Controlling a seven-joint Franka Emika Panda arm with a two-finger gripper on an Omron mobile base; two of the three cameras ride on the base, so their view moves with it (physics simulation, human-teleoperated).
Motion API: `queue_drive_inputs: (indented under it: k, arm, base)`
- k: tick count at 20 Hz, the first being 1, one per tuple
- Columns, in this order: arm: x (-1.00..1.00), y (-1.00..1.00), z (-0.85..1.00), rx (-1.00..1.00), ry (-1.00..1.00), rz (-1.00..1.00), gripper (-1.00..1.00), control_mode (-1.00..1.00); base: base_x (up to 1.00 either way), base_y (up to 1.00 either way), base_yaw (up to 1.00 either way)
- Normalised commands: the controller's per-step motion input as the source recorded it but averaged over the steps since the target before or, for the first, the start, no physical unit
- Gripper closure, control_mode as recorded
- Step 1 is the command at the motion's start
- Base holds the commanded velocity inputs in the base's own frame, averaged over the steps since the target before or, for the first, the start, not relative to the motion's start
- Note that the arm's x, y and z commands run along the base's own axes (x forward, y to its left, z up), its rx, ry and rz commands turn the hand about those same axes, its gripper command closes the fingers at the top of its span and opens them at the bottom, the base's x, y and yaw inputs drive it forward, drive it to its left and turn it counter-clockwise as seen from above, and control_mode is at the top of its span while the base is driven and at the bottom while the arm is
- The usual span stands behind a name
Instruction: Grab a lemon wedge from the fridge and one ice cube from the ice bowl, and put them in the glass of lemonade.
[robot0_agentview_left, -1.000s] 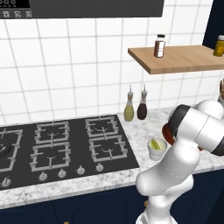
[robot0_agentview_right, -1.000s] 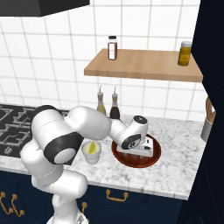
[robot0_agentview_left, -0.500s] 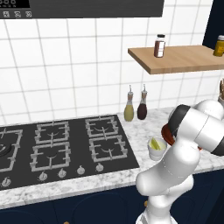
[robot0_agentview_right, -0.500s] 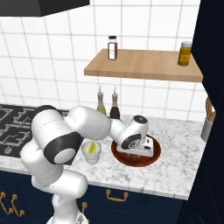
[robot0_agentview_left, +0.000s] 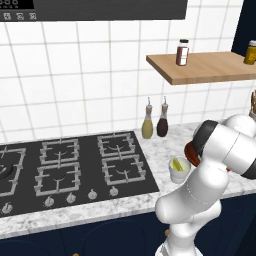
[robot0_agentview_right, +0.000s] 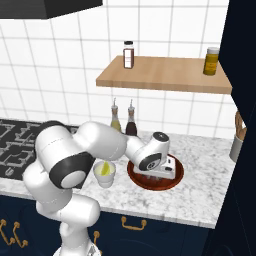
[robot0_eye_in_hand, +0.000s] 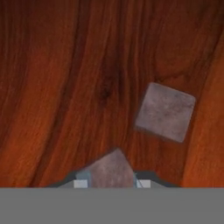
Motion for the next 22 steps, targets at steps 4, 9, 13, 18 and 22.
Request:
queue_drive_inputs:
  k: [4, 9, 13, 18, 22]
  arm:
    - [0.0, 0.0, 0.29, 0.06, -0.03, 0.0, 1.0, -1.0]
    - [-0.09, 0.0, 0.29, 0.07, -0.05, 0.0, 1.0, -1.0]
    - [-0.23, 0.07, 0.3, 0.04, -0.19, 0.0, 1.0, -1.0]
    - [-0.08, 0.23, 0.43, 0.02, -0.15, 0.01, 1.0, -1.0]
    - [-0.05, 0.75, 0.77, -0.09, -0.04, 0.1, 1.0, -1.0]
  base:
    - [0.0, 0.0, 0.0]
    - [0.0, 0.0, 0.0]
    - [0.0, 0.0, 0.0]
    - [0.0, 0.0, 0.0]
    - [0.0, 0.0, 0.0]
